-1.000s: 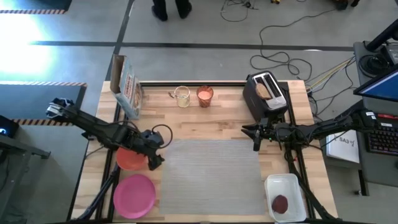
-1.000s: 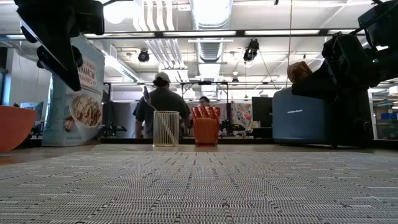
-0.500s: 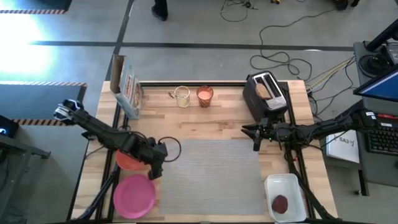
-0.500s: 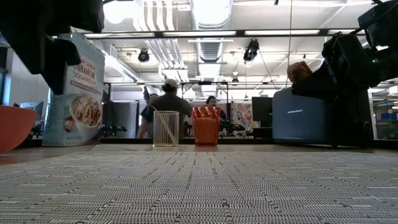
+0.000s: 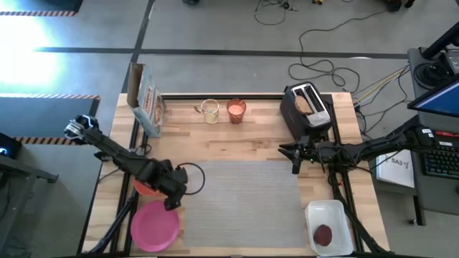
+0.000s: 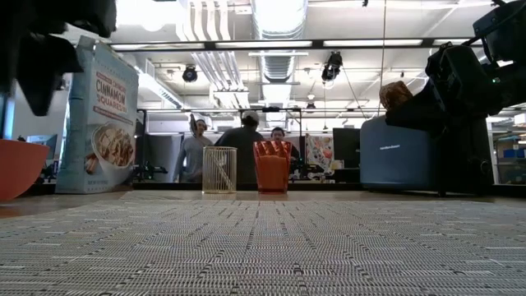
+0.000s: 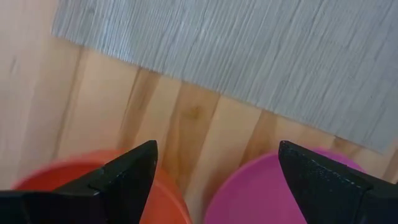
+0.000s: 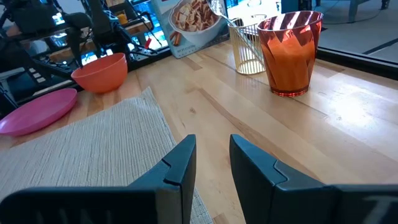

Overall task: Arrange a breakfast setting
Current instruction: Put the red bowl on the gray placemat

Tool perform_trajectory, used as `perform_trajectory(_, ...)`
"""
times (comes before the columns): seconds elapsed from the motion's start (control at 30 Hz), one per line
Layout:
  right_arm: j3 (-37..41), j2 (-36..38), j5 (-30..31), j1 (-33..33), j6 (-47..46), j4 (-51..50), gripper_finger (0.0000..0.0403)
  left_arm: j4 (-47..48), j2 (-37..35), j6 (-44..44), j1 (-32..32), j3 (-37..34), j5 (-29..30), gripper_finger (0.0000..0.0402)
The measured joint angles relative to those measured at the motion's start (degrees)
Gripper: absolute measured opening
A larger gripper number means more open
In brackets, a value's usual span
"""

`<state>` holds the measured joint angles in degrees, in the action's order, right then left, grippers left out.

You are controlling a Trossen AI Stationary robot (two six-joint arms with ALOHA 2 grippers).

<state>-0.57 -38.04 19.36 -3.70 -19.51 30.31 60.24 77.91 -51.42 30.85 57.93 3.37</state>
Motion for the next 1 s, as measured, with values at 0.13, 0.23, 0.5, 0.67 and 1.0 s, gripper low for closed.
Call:
perform_trajectory(0.13,0.0,0.0,0.0,0.0,0.0,0.0,0.0086,2.3,-1.7,-5.2,2.9,-0.3,-0.1,0.0317)
perform_trajectory(0.23,0.0,0.0,0.0,0.0,0.0,0.0,0.0086,4.9,-3.0,-9.9,5.0,-1.1,0.0,0.0317)
perform_trajectory(0.5,0.0,0.0,0.0,0.0,0.0,0.0,0.0086,5.2,-4.9,-17.2,6.8,-6.6,0.0,0.0317)
perform_trajectory(0.67,0.0,0.0,0.0,0.0,0.0,0.0,0.0086,1.6,-4.9,-17.3,6.8,-10.5,0.0,0.0317)
perform_trajectory(1.0,0.0,0.0,0.0,0.0,0.0,0.0,0.0086,-1.3,-4.7,-17.3,6.8,-14.9,0.8,0.0317)
